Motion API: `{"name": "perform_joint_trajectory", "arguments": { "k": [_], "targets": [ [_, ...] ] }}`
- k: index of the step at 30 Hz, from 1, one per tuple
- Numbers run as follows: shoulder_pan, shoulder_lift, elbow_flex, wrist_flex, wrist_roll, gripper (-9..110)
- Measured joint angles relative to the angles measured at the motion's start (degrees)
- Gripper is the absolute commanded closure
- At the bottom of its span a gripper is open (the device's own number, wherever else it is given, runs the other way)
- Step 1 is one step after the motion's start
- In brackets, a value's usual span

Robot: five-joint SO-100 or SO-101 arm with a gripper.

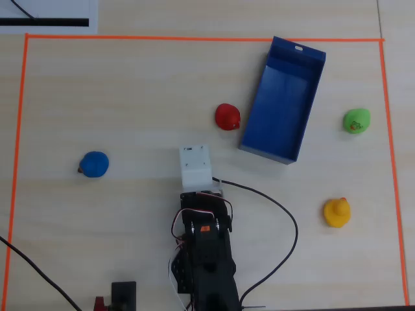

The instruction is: Grasp green duck and put it into box.

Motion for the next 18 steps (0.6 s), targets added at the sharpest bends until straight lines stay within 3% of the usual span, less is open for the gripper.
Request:
{"name": "perform_joint_trajectory", "arguments": {
  "k": [18],
  "targets": [
    [0.0, 0.0, 0.0, 0.0, 0.0, 101]
  ]
}}
